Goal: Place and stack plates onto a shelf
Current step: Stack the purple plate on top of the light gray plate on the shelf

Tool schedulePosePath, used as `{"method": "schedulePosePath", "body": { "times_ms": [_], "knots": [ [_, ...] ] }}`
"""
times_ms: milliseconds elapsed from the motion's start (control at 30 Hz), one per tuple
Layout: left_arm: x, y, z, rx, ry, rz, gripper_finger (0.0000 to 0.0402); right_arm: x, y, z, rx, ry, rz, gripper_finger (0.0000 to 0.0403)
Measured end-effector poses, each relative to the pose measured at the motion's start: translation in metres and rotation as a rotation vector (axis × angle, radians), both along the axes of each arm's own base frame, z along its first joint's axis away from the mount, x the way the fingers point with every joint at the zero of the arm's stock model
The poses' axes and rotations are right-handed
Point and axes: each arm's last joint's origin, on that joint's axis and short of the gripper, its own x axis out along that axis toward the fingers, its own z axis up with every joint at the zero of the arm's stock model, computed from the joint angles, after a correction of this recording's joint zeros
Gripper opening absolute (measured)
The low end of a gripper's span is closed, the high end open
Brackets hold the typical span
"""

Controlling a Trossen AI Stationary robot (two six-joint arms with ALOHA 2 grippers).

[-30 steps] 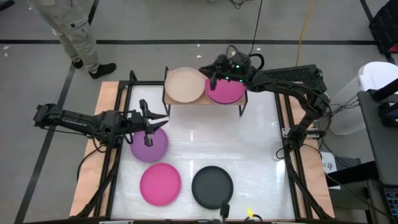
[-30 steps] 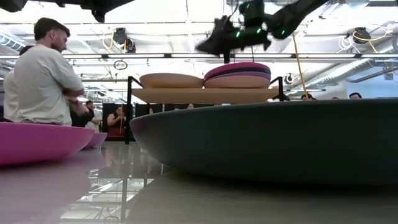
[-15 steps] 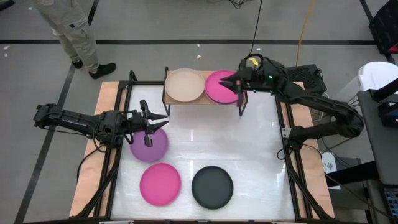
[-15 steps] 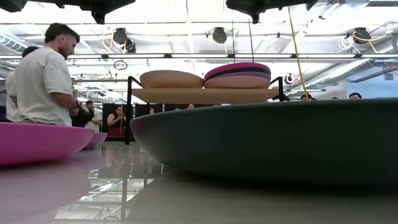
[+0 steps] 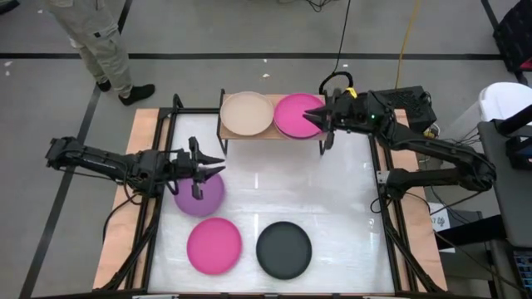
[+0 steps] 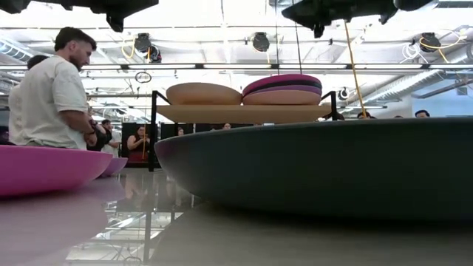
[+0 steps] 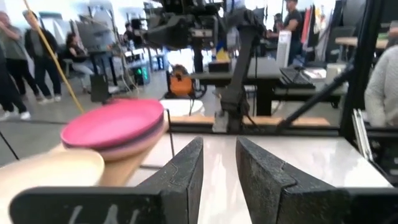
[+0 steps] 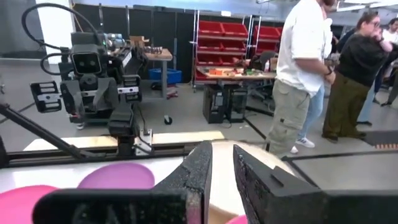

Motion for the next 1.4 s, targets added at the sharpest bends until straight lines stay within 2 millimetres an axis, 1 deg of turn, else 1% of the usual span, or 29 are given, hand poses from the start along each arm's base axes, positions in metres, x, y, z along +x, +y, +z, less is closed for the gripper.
{"method": "schedulePosePath", "body": {
  "times_ms": [167,333,500,633,833,933,1167,1300,1400],
  "knots": [
    [-0.001,-0.003,-0.012,-0.054,0.109,-0.014,0.0101,0.000,0.000,-0.009,0.016,0.021,0.009,0.0052],
    [-0.005,-0.005,-0.030,-0.126,0.285,-0.009,0.0101,0.001,0.004,-0.016,0.026,0.039,0.091,0.0052],
    [-0.008,-0.005,-0.053,-0.210,0.494,0.085,0.0101,0.004,0.012,-0.024,0.036,0.059,0.127,0.0052],
    [-0.002,-0.006,-0.073,-0.276,0.635,0.139,0.0101,0.007,0.020,-0.025,0.036,0.063,0.165,0.0052],
    [0.013,-0.011,-0.096,-0.351,0.785,0.166,0.0101,0.010,0.029,-0.025,0.028,0.061,0.207,0.0052],
    [0.022,-0.015,-0.099,-0.387,0.861,0.200,0.0101,0.011,0.031,-0.025,0.026,0.062,0.212,0.0052],
    [0.056,-0.026,-0.083,-0.422,1.055,0.334,0.0101,0.011,0.031,-0.025,0.015,0.059,0.211,0.0052],
    [0.075,-0.031,-0.082,-0.468,1.109,0.417,0.0101,0.011,0.031,-0.025,0.035,0.058,0.211,0.0052],
    [0.084,-0.034,-0.085,-0.500,1.127,0.440,0.0101,0.011,0.031,-0.026,0.060,0.065,0.211,0.0052]
  ]
}}
